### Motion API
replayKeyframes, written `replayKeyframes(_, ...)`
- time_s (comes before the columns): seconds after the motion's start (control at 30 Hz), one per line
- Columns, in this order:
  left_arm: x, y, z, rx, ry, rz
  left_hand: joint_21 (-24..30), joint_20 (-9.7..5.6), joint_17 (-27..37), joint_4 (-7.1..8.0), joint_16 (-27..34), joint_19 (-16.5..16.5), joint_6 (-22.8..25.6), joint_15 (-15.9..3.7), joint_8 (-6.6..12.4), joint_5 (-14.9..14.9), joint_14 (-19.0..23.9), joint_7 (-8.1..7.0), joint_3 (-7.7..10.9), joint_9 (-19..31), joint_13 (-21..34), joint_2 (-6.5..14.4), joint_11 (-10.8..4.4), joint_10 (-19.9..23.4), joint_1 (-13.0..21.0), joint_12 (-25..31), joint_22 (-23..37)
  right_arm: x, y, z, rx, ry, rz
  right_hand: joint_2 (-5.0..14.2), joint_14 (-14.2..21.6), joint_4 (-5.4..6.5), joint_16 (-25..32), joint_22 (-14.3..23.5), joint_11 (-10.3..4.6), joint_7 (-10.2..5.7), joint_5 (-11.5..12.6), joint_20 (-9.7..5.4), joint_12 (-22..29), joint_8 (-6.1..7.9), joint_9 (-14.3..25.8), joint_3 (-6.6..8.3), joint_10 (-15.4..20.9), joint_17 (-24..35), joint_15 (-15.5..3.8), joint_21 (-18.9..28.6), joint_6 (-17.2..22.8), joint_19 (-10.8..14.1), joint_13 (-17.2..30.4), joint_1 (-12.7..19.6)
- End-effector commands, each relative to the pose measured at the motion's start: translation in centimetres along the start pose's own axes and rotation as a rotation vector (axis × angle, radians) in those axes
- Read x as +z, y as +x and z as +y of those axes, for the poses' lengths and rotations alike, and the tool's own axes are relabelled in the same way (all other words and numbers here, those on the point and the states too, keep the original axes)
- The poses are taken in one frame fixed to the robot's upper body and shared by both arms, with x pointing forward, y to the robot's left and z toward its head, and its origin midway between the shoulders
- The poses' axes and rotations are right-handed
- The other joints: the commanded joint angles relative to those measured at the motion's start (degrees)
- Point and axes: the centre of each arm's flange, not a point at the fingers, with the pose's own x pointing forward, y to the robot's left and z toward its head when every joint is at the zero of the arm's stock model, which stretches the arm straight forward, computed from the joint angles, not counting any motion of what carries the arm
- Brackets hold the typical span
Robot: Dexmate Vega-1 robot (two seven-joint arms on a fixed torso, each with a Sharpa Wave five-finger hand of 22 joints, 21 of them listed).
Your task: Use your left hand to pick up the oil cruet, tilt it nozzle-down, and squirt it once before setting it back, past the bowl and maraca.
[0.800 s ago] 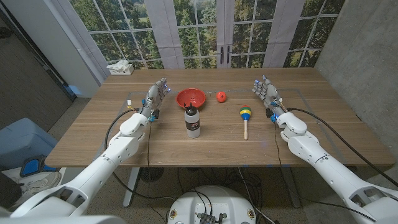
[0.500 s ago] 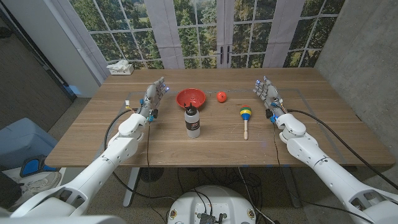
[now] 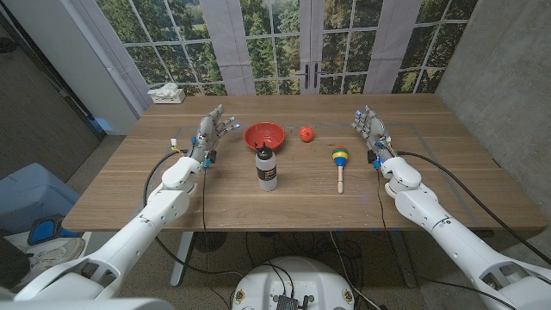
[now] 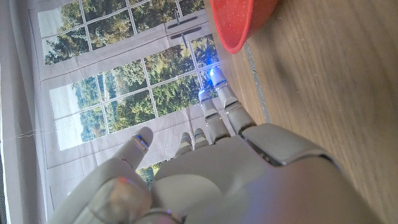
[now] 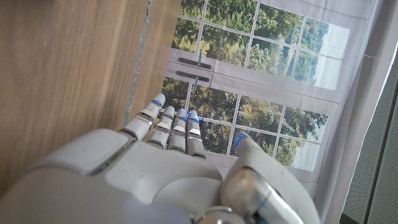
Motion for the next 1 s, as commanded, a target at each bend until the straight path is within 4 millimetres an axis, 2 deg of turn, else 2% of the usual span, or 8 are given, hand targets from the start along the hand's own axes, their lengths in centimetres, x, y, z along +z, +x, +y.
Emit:
replayKeyframes(0.03,0.9,0.3,0.0,-0.001,0.060,-0.017,5.6,-3.92,0.6,0.79,4.5,12.8,-1.1,-2.72,0.36,0.0,20.7,0.96,-0.53,0.3,0.2,2.4,0.05,3.5,-0.7,0.6,0.7,-0.3,-0.2,-0.7,-0.016,0.009,0.000,0.50,0.5,-0.33,0.1,0.1,0.03,-0.02,0.2,-0.64,0.3,0.25,0.2,0.16,0.4,0.0,0.12,0.4,0.5,0.4,0.0,0.1)
replayKeyframes(0.13,1.1,0.4,0.0,0.002,0.081,-0.020,14.3,-10.23,2.3,0.80,9.5,25.7,-0.5,-4.55,0.48,0.0,37.3,2.61,-1.30,0.3,0.3,1.5,0.00,7.4,-0.7,1.0,4.1,-0.4,-0.2,-0.8,-0.015,0.004,0.001,0.49,0.5,-0.41,0.2,0.1,0.07,-0.06,0.2,-0.56,0.3,0.25,0.2,0.15,0.5,0.0,0.15,0.4,0.6,0.4,-0.1,0.1)
replayKeyframes(0.23,1.4,0.3,0.1,0.021,0.120,-0.029,22.6,-13.77,5.9,0.43,17.6,30.0,1.9,-7.63,0.75,0.3,48.7,4.78,-1.16,0.3,0.3,0.5,-0.43,12.1,-0.6,1.4,11.4,-0.4,-0.2,-0.9,-0.017,0.001,0.003,0.43,0.6,-0.49,0.2,0.1,0.05,-0.03,0.1,-0.53,0.3,0.24,0.2,0.13,0.5,0.0,0.17,0.4,0.6,0.5,-0.1,0.1)
replayKeyframes(0.33,1.6,0.3,0.3,0.032,0.149,-0.025,30.2,-14.72,11.9,-1.22,30.8,33.8,5.2,-8.64,0.90,0.6,49.0,7.55,0.21,0.3,0.3,-1.3,-0.79,17.8,0.2,1.7,19.2,-0.5,-0.3,-0.9,-0.019,-0.002,0.004,0.38,0.6,-0.61,0.3,0.1,-0.10,-0.04,0.1,-0.51,0.3,0.20,0.2,0.10,0.5,-0.1,0.01,0.5,0.6,0.6,-0.1,0.1)
replayKeyframes(0.4,1.8,0.3,0.4,0.036,0.161,-0.022,31.8,-14.64,12.5,-4.72,35.2,35.7,7.0,-8.51,0.97,0.3,48.3,7.55,-0.80,0.3,0.3,-7.2,-1.61,20.3,0.9,1.5,19.7,-0.6,-0.3,-0.9,-0.020,0.000,0.005,0.33,0.7,-0.72,0.3,0.1,-0.24,-0.05,0.1,-0.49,0.3,0.19,0.2,0.09,0.5,-0.1,0.05,0.5,0.6,0.6,-0.1,0.1)
replayKeyframes(0.5,2.0,0.3,0.5,0.033,0.175,-0.015,32.7,-14.66,12.0,-7.45,37.5,37.2,8.1,-8.53,0.96,0.2,48.4,7.83,-1.49,0.2,0.3,-10.7,-2.04,21.1,1.9,1.2,19.7,-0.6,-0.2,-0.8,-0.020,-0.005,0.003,0.23,0.7,-0.90,0.3,0.1,-0.22,-0.01,0.0,-0.49,0.3,0.17,0.2,0.08,0.5,-0.2,0.01,0.5,0.6,0.8,-0.1,0.2)
replayKeyframes(0.77,1.9,0.4,0.4,0.021,0.196,0.006,32.0,-14.73,9.3,-10.57,38.7,37.1,7.8,-8.85,0.48,0.0,47.9,7.72,-2.64,0.3,0.3,-14.4,-0.77,17.3,2.4,-0.5,17.7,-0.9,0.0,-0.8,-0.019,-0.005,0.005,-0.02,1.1,-1.21,0.5,0.1,-0.21,0.04,-0.1,-0.45,0.2,0.11,0.2,-0.06,0.4,-0.3,0.16,0.5,0.7,1.0,-0.2,0.1)
replayKeyframes(1.0,1.8,0.6,0.1,-0.029,0.231,0.035,30.9,-14.77,6.9,-16.38,39.7,34.6,5.4,-9.33,0.00,-0.6,47.2,9.36,-3.81,0.3,0.4,-15.8,0.63,12.3,5.8,-0.7,16.8,-1.0,0.1,-0.8,-0.028,-0.004,0.008,-0.20,1.1,-1.24,0.6,0.1,-0.14,0.16,-0.2,-0.37,0.2,0.07,0.2,-0.27,0.5,-0.3,0.21,0.5,0.7,1.1,-0.2,-0.2)
